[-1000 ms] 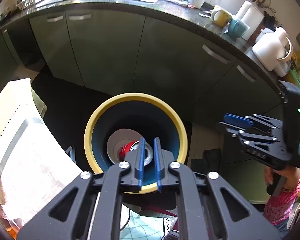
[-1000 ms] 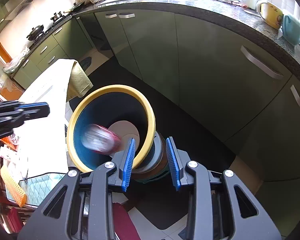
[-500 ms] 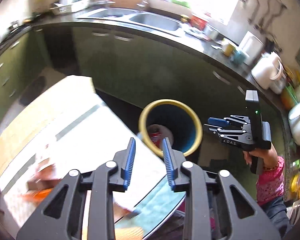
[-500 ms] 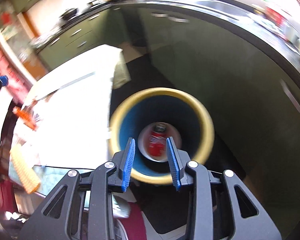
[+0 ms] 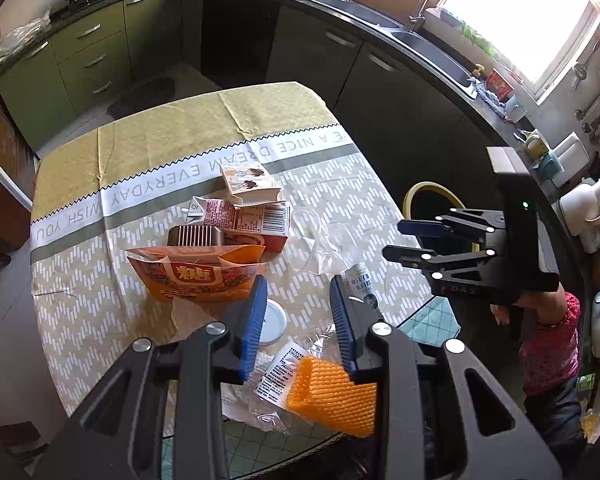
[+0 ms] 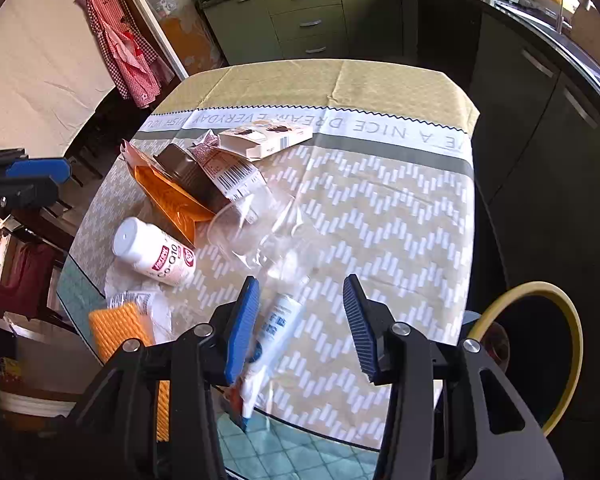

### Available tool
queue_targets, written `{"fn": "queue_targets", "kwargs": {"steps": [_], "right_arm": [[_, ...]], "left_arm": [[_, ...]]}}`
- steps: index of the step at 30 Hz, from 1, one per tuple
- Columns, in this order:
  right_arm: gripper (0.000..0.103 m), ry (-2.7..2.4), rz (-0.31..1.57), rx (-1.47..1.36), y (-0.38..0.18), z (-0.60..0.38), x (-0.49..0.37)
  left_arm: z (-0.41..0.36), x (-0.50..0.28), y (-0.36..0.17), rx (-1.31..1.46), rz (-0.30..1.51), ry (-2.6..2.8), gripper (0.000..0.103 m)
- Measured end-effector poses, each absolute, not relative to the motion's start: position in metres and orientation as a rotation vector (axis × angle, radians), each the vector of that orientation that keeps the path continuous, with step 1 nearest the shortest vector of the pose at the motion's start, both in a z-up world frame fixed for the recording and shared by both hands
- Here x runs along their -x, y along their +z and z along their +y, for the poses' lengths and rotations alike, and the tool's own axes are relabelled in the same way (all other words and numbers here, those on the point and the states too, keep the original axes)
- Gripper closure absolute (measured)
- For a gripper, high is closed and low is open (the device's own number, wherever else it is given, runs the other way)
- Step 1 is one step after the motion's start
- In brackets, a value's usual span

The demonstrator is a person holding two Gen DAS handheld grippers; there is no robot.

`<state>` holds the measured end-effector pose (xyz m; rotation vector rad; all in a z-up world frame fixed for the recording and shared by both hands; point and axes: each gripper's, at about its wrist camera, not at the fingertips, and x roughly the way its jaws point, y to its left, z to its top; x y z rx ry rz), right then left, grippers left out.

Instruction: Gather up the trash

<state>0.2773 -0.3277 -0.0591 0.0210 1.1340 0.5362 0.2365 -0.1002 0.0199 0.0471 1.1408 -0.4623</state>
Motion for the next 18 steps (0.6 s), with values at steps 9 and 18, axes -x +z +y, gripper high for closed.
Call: {"fn": "queue_targets", "kwargs": {"steps": [9, 18], "right_arm": [[0.059, 0.523, 1.221, 0.086, -0.050, -0.254, -0.308], [0.060, 0.348, 1.353, 0.238, -0.075, -0.216, -0.345]], "left_arm": [[-0.086, -0.226, 0.023, -0.082, 1.116, -0.430, 0.069], [-0.085, -0.213, 0.010, -0.114, 1.141, -0.447, 0.067]]}}
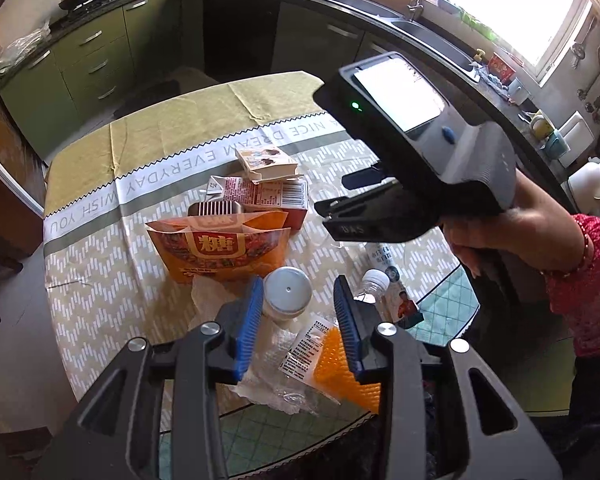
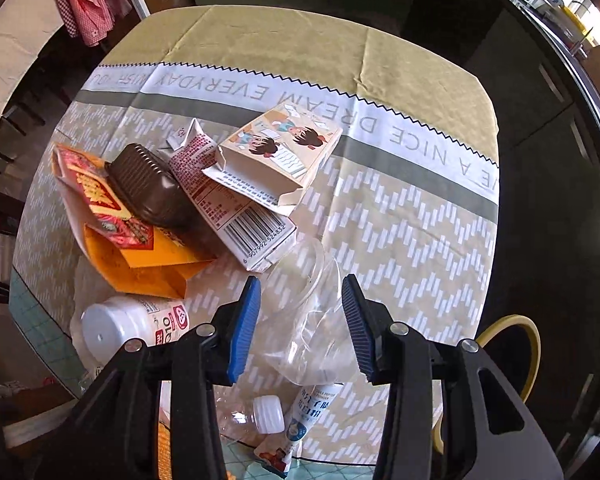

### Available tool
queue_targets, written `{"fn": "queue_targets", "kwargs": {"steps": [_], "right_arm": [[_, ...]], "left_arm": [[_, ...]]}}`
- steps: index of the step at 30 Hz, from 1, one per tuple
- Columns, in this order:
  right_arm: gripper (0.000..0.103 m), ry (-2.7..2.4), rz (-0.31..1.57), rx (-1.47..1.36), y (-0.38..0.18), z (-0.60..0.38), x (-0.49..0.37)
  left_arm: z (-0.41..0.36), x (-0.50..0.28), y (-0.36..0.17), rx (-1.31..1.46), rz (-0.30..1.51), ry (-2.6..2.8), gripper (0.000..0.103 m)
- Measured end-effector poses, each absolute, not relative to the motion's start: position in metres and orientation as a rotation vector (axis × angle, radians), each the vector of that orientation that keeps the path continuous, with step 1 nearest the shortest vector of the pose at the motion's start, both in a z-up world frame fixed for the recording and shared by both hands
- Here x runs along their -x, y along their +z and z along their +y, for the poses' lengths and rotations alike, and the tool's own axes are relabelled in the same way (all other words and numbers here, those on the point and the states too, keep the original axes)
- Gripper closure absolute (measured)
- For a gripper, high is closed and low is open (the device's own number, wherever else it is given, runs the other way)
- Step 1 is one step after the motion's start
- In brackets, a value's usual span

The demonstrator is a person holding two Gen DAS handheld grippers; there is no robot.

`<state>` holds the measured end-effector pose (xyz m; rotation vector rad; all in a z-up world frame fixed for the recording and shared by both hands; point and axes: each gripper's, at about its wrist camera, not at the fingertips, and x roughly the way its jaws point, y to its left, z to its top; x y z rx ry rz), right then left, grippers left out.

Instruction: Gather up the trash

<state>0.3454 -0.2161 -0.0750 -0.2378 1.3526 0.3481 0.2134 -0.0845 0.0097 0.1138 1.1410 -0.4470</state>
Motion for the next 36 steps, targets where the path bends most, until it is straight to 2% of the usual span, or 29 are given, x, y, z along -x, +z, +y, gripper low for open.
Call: {"fn": "queue_targets", "kwargs": {"steps": [4, 7, 9, 11, 17, 21, 30, 36], "right_arm": [[0.063, 0.315, 1.381, 0.262, -0.081, -0.213, -0.352], [0.076, 0.296, 1.411, 0.293, -0.084, -0.210, -0.355], [0.092, 0.282, 1.421, 0.320, -0.084, -0.209, -0.356], [0.096, 0.277, 1.423, 0.338, -0.084, -0.209, -0.356], [0.097, 0.295, 1.373, 0.349, -0.070, -0.219, -0.346], [0.097, 0.327, 1.323, 0.299, -0.049, -0.236, -0.339], [0.097, 0.345, 1.238, 0.198, -0.022, -0.296, -0.310], [0.097, 0.330, 1.222, 0.110, -0.028, -0.353, -0.285]], "left_arm": [[-0.086, -0.206, 0.006, -0.129, 1.147, -0.457, 0.065], [-0.088, -0.204, 0.002, -0.145, 1.158, -0.463, 0.065], [-0.090, -0.206, -0.002, -0.156, 1.169, -0.462, 0.064], [-0.092, -0.210, -0.008, -0.155, 1.192, -0.462, 0.061], [-0.099, -0.222, -0.029, -0.152, 1.262, -0.435, 0.059], [-0.104, -0.226, -0.039, -0.166, 1.280, -0.402, 0.049], [-0.116, -0.236, -0.061, -0.193, 1.306, -0.350, 0.048], [-0.113, -0.245, -0.072, -0.174, 1.317, -0.319, 0.048]]}}
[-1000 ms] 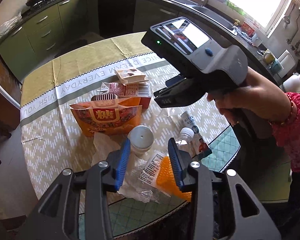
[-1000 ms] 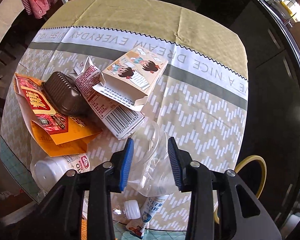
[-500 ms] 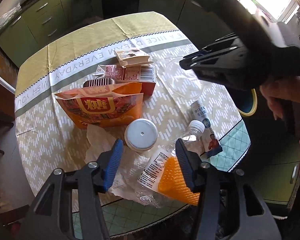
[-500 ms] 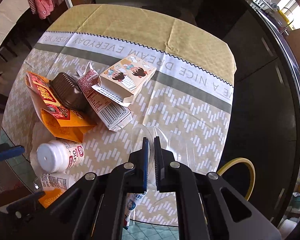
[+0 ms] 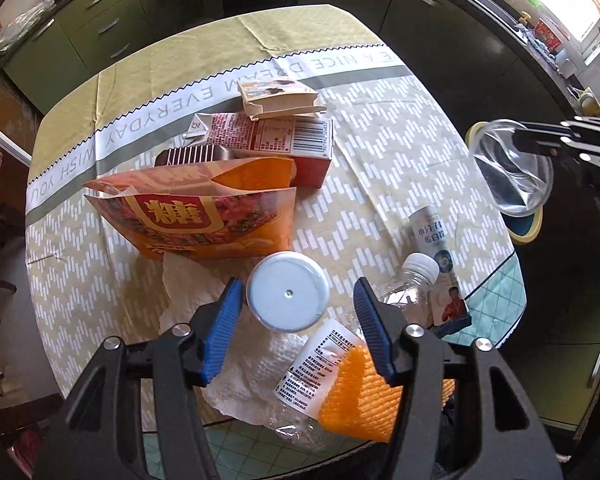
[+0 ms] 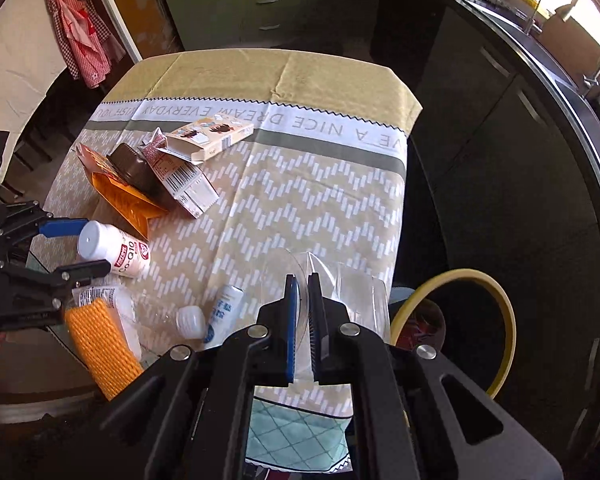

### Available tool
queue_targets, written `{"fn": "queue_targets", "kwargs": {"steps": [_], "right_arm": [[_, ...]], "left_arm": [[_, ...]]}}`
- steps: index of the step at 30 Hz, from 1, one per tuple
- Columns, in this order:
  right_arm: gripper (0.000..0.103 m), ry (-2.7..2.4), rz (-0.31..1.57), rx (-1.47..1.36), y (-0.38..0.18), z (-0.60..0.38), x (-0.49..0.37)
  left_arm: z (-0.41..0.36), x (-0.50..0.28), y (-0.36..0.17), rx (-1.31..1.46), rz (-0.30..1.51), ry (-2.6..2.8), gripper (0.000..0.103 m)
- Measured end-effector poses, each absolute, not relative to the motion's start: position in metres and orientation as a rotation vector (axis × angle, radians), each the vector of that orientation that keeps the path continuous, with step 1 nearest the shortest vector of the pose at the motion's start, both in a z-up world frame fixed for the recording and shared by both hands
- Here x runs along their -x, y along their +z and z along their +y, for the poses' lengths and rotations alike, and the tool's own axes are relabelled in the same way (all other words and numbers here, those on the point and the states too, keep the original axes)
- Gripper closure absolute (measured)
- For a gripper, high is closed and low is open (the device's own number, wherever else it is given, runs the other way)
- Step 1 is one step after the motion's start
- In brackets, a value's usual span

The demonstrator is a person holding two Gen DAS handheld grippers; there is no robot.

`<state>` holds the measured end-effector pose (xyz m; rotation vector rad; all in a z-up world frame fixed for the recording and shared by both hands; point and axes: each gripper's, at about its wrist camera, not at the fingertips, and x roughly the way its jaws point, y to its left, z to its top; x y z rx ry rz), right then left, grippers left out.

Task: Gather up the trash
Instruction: 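Grasp the clear plastic bag with the right gripper and carry it to the bin, then drop the plastic bag in the bin while left gripper grasps the white round lid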

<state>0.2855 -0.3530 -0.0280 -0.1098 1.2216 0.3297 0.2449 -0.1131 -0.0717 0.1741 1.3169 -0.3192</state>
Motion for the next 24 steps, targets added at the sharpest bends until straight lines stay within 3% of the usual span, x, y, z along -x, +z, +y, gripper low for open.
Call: {"fn": "queue_targets", "kwargs": {"steps": [2, 6, 18, 24], "right_arm": [[0.097, 0.314, 1.223, 0.088, -0.033, -0.369, -0.279], [0.097, 0.292, 1.227, 0.045, -0.040, -0.396, -0.268], [0.097, 0.194, 1.184, -0.097, -0.044, -0.476, -0.252], [0.096, 0.076, 1.254, -0.149, -0.092, -0.523, -0.256]], "left_arm": [[-0.113, -0.246, -0.074, -0.168, 1.314, -0.315, 0.049], [-0.113, -0.247, -0.073, -0.183, 1.300, -0.309, 0.064], [-0.119, -0.240, -0.031, -0.192, 1.225, -0.347, 0.065], [-0.132, -0.236, 0.000, -0.204, 1.164, -0.389, 0.065]]}}
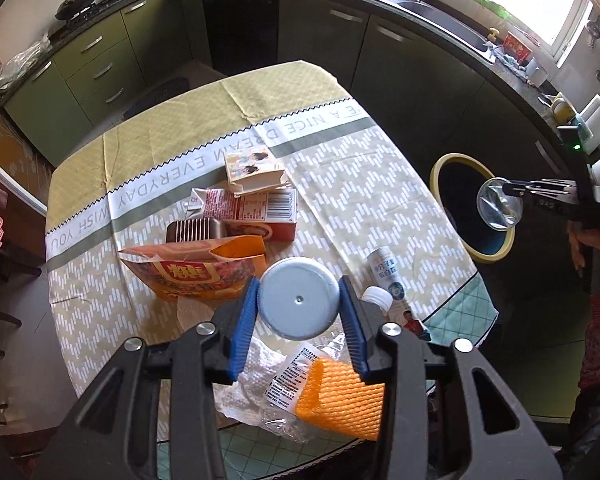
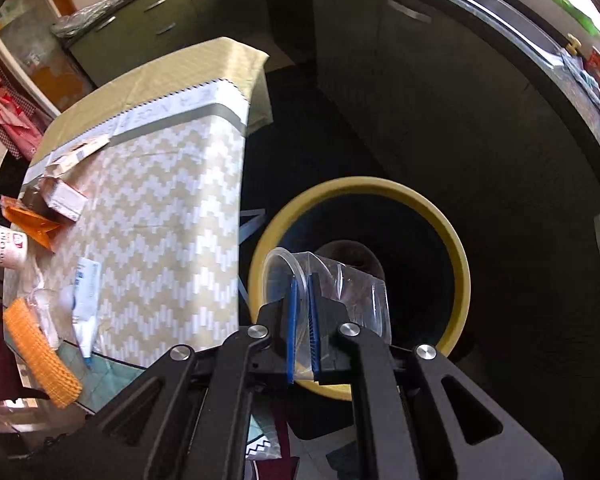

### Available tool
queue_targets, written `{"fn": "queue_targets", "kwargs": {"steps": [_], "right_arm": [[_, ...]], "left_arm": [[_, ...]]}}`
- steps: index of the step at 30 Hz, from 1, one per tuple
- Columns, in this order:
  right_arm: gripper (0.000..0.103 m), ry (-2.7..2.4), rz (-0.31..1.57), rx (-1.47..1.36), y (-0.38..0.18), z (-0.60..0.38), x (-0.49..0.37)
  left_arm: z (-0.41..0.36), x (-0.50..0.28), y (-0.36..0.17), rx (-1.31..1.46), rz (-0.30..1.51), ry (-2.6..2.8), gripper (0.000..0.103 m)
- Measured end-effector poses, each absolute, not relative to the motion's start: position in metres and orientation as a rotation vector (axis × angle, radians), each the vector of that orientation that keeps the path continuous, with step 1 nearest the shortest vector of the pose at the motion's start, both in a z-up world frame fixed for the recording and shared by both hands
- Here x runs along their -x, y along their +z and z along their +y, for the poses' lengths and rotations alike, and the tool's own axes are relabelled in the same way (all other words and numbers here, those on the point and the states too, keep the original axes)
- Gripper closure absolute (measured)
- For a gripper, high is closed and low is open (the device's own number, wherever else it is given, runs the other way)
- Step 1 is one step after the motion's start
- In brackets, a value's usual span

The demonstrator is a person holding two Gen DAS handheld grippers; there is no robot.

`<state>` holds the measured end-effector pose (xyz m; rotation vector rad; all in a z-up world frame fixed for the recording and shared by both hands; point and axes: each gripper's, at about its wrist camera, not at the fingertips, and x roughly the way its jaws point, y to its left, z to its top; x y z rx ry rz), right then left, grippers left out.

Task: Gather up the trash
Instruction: 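Drop the plastic bag in the bin while left gripper grasps the white round lid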

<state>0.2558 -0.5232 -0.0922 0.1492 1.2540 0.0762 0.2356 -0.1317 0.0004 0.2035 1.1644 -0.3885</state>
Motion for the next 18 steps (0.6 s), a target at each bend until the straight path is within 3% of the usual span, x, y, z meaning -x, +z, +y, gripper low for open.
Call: {"fn": "queue_targets", "kwargs": {"steps": [7, 9, 18], "right_arm": [[0.095, 0.002, 1.313, -0.213, -0.146, -0.560, -0.271], [0.083, -0.016, 1.317, -0.239, -0.154, -0.570, -0.272], [0.083, -0.022, 1.188, -0.275, -0.118, -0.593, -0.227]], "left_arm": [[-0.161, -0.231, 0.013, -0.222, 1.152, -0.443, 0.065], [-0.173, -0.231, 0.016, -0.234, 1.149, -0.463, 0.065], [-0.266, -0.226, 0.029, -0.305, 1.122, -0.635, 0.065]]}}
